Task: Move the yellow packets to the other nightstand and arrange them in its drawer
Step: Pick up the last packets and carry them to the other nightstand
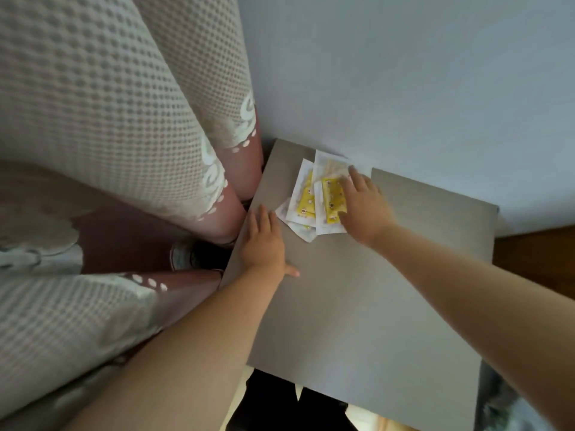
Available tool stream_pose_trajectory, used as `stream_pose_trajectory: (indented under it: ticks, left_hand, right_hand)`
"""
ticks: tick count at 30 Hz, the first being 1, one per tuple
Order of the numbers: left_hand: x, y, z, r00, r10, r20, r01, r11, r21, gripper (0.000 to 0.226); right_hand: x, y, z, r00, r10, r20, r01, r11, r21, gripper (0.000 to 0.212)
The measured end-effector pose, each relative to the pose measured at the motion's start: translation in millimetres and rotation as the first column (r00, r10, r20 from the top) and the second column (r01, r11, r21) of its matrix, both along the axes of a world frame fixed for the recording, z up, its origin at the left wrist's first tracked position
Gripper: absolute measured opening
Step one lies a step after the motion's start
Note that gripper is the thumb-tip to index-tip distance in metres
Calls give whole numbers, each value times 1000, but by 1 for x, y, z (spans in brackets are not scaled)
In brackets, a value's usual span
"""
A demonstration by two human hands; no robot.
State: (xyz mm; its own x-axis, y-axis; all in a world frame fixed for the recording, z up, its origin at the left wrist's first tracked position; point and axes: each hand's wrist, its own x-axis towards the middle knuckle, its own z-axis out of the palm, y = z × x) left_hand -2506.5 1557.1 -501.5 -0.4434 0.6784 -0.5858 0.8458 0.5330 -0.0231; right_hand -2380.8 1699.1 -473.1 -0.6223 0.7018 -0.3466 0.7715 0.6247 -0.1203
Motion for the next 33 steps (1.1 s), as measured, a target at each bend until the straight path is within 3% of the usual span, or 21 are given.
stream_pose_trajectory:
  ticks: [5, 8, 11, 12, 13, 14, 15, 16, 18, 20, 23, 25, 27, 29, 33]
  left_hand:
    - [1, 1, -5, 1000, 7, -10, -7, 1000, -1, 142]
    - [1, 2, -5, 1000, 17, 12, -17, 1000, 9, 142]
    - [0, 1, -5, 999, 28, 27, -28, 1000, 9, 143]
    - [0, 1, -4, 999, 26, 28, -26, 1000, 6, 143]
    - [1, 1, -4, 999, 21, 26, -21, 1000, 3, 143]
    - [1, 1, -3, 1000, 18, 21, -18, 1000, 3, 143]
    - [1, 1, -3, 1000, 20, 20, -20, 1000, 4, 143]
    - [1, 1, -2, 999, 25, 26, -25, 1000, 5, 143]
    - [1, 2, -1, 999, 32, 41, -32, 999, 6, 143]
    - [2, 3, -1, 998, 35, 46, -35, 999, 6, 144]
    - [2, 3, -2, 998, 36, 45, -36, 999, 5, 144]
    - [2, 3, -3, 998, 36, 44, -36, 999, 8, 143]
    - [2, 3, -4, 999, 31, 42, -32, 999, 7, 143]
    - [2, 3, -4, 998, 42, 46, -42, 999, 7, 143]
    - [2, 4, -3, 998, 42, 45, -42, 999, -6, 143]
  right_hand:
    - [-38, 36, -10, 996, 77, 38, -77, 997, 3, 73]
    - [-33, 36, -7, 998, -3, 56, 3, 1000, -9, 52]
    - [-18, 38, 6, 988, -153, 18, 153, 956, -249, 25]
    - [-11, 41, 11, 965, -261, -20, 234, 896, -376, 24]
    - [-5, 43, 17, 899, -431, -76, 323, 770, -550, 21]
    - [0, 46, 22, 777, -618, -122, 373, 607, -702, 15]
    - [7, 50, 23, 664, -735, -140, 408, 513, -756, 14]
    - [12, 53, 23, 619, -770, -153, 459, 514, -725, 17]
    - [20, 59, 16, 779, -624, -66, 558, 737, -382, 25]
    - [25, 59, 11, 902, -422, 98, 426, 904, -30, 36]
    - [16, 54, 10, 972, -162, 169, 123, 967, 221, 53]
    - [2, 56, 10, 991, -64, 120, 37, 976, 216, 57]
    - [-10, 59, 5, 995, -19, 95, 13, 998, 64, 67]
    - [-16, 58, 0, 985, 22, 172, -16, 999, -39, 79]
    - [-13, 55, -7, 972, -39, 231, 38, 999, 8, 84]
